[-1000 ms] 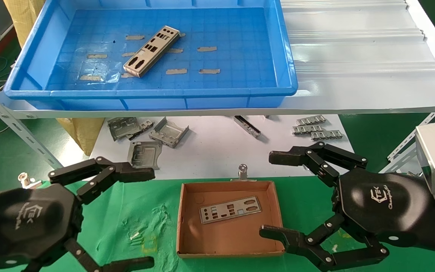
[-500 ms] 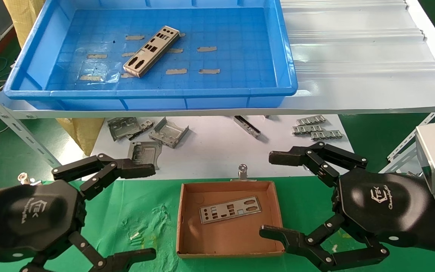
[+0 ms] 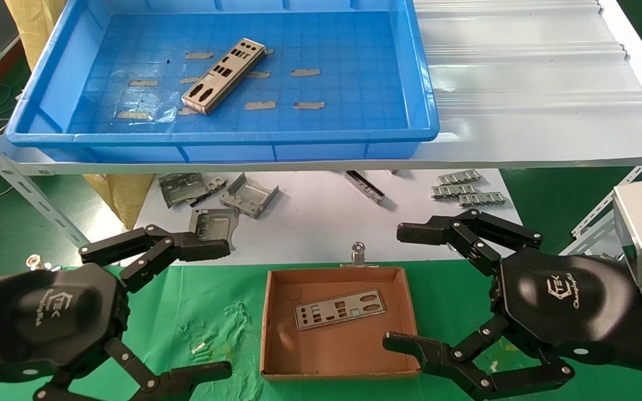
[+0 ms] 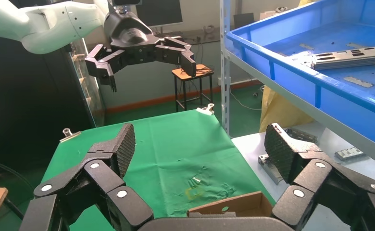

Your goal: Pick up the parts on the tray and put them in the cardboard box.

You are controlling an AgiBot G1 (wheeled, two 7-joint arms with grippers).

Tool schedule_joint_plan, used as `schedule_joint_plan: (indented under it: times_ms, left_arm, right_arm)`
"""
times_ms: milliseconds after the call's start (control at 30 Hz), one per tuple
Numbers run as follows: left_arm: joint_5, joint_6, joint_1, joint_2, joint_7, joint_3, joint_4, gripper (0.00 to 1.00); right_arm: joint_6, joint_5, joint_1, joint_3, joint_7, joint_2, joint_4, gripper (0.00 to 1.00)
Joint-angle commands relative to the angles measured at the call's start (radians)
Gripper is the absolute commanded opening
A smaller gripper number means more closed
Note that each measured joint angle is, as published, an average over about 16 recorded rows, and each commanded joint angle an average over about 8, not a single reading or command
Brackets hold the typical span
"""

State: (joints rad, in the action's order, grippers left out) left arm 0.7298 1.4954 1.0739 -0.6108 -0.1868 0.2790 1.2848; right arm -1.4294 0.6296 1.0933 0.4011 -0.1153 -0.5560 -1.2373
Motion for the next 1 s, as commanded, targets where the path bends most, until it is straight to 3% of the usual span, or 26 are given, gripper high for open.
schedule_joint_plan:
  times_ms: [33,1000]
  left_arm:
    - [0.0,0.0,0.0,-0.001,0.0,0.0,-0.001,1.0]
    - [0.002,0.0,0.002,-0.003,0.002,0.002,-0.005,1.0]
  right_arm:
    - [0.0,0.0,0.0,0.0,0.0,0.0,0.0,1.0]
    - [0.0,0.0,0.0,0.0,0.0,0.0,0.0,1.0]
